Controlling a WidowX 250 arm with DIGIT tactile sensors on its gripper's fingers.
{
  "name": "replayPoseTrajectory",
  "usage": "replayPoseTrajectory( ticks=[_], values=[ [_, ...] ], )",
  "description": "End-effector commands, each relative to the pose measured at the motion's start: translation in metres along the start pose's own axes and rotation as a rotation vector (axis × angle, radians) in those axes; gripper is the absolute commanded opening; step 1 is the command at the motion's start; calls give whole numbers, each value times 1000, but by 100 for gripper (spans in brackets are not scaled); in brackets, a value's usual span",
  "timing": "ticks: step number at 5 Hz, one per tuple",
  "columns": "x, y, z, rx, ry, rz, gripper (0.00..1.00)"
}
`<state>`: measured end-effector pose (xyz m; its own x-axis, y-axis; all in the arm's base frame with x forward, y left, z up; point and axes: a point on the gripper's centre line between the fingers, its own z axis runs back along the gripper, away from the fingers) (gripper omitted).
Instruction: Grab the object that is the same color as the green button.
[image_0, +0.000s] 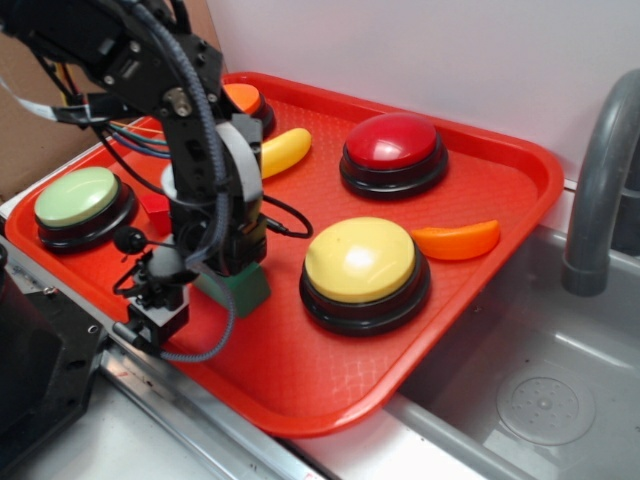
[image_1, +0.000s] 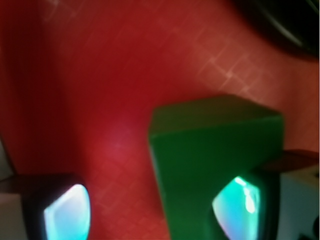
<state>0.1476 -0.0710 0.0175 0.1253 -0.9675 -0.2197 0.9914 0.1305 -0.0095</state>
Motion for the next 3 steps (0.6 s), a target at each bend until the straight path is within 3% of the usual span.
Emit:
replayPoseTrajectory(
  ticks=[1, 3],
  values=[
    [-4, -15, -5, 40, -62, 64, 0],
    [-3, -15, -4, 87, -54, 109, 0]
  ],
)
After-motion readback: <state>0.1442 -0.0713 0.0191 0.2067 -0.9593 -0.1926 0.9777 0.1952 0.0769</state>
